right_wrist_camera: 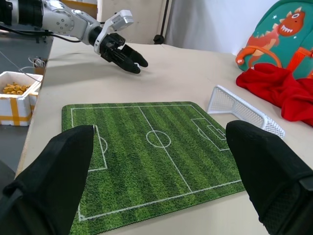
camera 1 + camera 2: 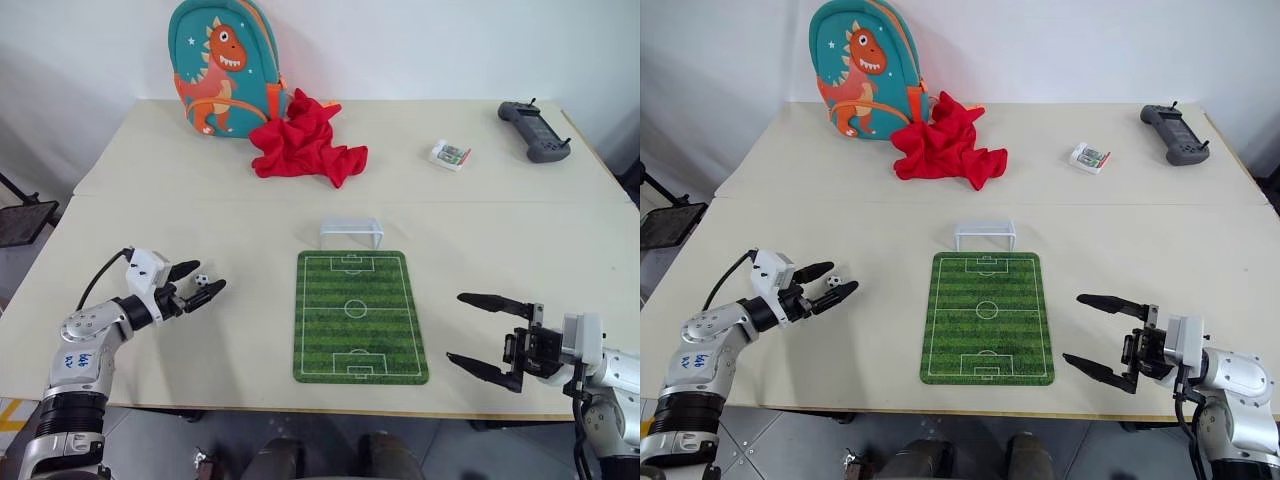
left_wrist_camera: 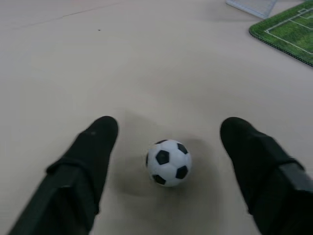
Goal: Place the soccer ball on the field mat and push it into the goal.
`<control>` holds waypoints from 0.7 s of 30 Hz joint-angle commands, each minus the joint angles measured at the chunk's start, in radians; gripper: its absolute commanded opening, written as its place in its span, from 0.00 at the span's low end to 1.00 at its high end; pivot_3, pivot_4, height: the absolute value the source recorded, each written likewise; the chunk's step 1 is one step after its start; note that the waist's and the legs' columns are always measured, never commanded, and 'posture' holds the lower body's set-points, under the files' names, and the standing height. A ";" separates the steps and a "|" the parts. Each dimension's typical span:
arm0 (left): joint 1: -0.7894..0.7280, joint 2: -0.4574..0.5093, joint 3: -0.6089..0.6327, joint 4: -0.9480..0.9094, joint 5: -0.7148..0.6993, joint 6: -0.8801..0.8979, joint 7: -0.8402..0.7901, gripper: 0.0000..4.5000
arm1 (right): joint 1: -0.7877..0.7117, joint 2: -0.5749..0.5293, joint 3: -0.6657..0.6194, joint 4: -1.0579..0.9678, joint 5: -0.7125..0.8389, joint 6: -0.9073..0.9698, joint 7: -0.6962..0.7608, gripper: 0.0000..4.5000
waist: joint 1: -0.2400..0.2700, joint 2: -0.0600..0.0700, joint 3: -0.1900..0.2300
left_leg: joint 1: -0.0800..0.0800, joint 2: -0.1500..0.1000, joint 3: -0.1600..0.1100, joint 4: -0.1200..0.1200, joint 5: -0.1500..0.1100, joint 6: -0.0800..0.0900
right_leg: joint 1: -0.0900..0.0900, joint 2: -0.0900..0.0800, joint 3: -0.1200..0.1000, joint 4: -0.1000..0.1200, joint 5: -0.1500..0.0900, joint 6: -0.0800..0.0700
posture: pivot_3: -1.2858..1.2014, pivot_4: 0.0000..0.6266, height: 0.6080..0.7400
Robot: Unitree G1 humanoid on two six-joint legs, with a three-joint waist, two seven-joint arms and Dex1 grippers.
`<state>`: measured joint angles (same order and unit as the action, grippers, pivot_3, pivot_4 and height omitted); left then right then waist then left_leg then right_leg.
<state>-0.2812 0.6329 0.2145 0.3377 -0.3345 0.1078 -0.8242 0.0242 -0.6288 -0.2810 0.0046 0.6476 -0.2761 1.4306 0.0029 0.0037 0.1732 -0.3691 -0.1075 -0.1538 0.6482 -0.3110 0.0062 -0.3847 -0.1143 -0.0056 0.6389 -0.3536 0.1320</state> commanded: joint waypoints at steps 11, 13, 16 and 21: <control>-0.013 -0.005 -0.040 -0.091 -0.004 -0.013 -0.078 0.19 | -0.022 -0.012 -0.059 0.021 0.020 -0.019 -0.017 1.00 | 0.003 0.000 0.000 | 0.000 0.000 0.000 0.000 0.000 0.000 | 0.000 0.000 0.001 0.001 0.000 0.000 | 0.52 0.24 1.00; -0.035 -0.007 -0.093 -0.213 -0.022 0.002 -0.129 0.19 | -0.029 -0.038 -0.087 0.042 0.045 -0.011 0.012 1.00 | 0.010 -0.001 0.000 | 0.000 0.000 0.000 0.001 0.000 0.000 | 0.000 0.000 0.001 0.001 0.000 0.000 | 0.52 0.24 1.00; -0.093 -0.022 -0.196 -0.352 -0.017 0.027 -0.189 0.19 | -0.038 -0.095 -0.121 0.085 0.074 0.017 0.082 1.00 | 0.024 0.000 0.000 | -0.001 -0.001 0.001 0.002 0.000 0.000 | 0.000 0.000 0.001 0.000 0.000 0.000 | 0.52 0.24 1.00; -0.189 -0.128 -0.445 -0.481 0.025 0.168 -0.213 0.19 | 0.071 -0.296 -0.072 0.137 0.120 -0.024 0.184 1.00 | 0.029 0.000 0.000 | -0.001 -0.001 0.001 0.002 0.000 0.002 | 0.002 0.000 0.001 -0.003 0.001 0.001 | 0.52 0.24 1.00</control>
<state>-0.4778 0.5234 -0.1644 -0.1058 -0.3261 0.2374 -1.0372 0.0672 -0.8969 -0.3592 0.1426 0.7326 -0.2678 1.5358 0.0320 0.0035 0.1733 -0.3697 -0.1085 -0.1521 0.6490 -0.3110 0.0079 -0.3826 -0.1145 -0.0049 0.6358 -0.3529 0.1333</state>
